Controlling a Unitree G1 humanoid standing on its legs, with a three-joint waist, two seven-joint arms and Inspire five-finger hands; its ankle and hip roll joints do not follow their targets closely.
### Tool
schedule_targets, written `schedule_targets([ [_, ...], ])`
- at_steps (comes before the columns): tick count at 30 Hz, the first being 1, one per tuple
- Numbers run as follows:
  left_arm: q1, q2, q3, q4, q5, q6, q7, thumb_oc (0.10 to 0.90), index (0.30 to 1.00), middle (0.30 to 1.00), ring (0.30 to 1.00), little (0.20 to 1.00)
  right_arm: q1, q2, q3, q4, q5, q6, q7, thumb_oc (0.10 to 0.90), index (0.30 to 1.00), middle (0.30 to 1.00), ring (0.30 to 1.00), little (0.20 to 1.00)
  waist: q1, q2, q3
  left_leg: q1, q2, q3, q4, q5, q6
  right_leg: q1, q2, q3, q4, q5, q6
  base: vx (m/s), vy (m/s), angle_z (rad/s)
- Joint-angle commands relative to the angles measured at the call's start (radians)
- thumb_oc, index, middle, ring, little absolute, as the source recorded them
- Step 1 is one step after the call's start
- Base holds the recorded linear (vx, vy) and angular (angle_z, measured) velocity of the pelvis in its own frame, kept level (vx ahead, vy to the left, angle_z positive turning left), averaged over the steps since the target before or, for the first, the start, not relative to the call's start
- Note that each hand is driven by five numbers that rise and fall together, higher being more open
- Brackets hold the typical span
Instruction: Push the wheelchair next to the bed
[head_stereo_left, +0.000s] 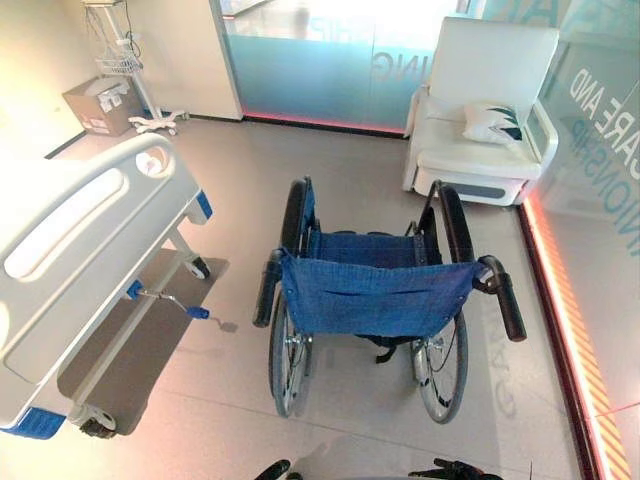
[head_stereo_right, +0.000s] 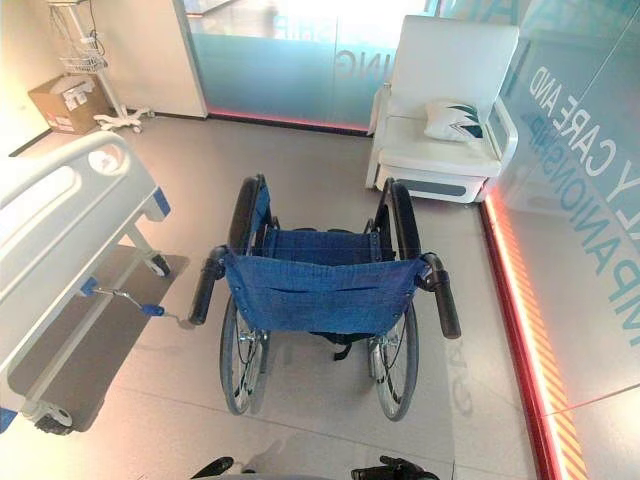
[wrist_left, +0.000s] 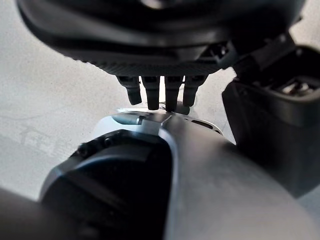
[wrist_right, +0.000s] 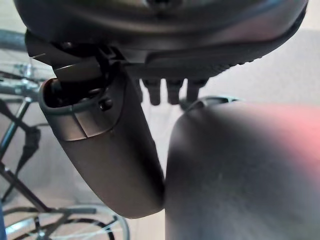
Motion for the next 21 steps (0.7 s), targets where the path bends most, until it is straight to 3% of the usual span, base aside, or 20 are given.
schedule_targets([
  [1,-0.036,-0.031,0.004,0.066,-0.024,0.001,-0.009,0.800,0.900,0.900,0.900,0.900,0.021,0.011,0.004,0.050,0.008,0.020,0.040,0.800,0.900,0.900,0.900,0.900,0.003,0.020,0.029,0.015,0.001,0.017,0.009,-0.034,-0.002,-0.046,-0.008,-0.006,0.018,0.056,-0.022,0.00,0.000,0.00],
  [7,-0.037,-0.029,0.008,0.068,-0.041,0.000,-0.004,0.800,0.900,0.900,0.900,0.900,0.022,0.010,-0.010,0.054,0.048,0.021,0.033,0.800,0.900,0.900,0.900,0.900,0.001,0.022,0.029,0.018,0.000,0.019,0.007,-0.033,-0.002,-0.045,-0.007,-0.005,0.016,0.055,-0.023,0.00,0.000,0.00],
  [13,-0.027,-0.012,0.055,0.026,-0.161,-0.024,-0.077,0.800,0.900,0.900,0.900,0.900,0.026,-0.014,-0.085,0.007,0.170,0.007,-0.038,0.800,0.900,0.900,0.900,0.900,-0.007,0.030,0.026,0.027,0.002,0.026,0.000,-0.031,-0.006,-0.044,-0.005,-0.002,0.016,0.057,-0.019,0.00,0.006,-0.01],
  [19,0.016,0.094,0.174,-0.195,-0.328,-0.007,-0.117,0.800,0.900,0.900,0.900,0.900,0.040,-0.126,-0.252,-0.184,0.346,-0.080,-0.206,0.800,0.900,0.900,0.900,0.900,-0.008,0.048,0.020,0.030,0.004,0.029,-0.016,-0.028,-0.004,-0.047,-0.003,0.005,0.003,0.060,-0.013,-0.02,0.018,-0.03],
  [21,0.032,0.114,0.202,-0.261,-0.354,-0.008,-0.135,0.800,0.900,0.900,0.900,0.900,0.049,-0.152,-0.296,-0.249,0.340,-0.111,-0.240,0.800,0.900,0.900,0.900,0.900,-0.010,0.052,0.020,0.032,0.003,0.029,-0.021,-0.027,-0.003,-0.046,-0.001,0.006,-0.002,0.061,-0.012,0.00,0.000,0.00],
])
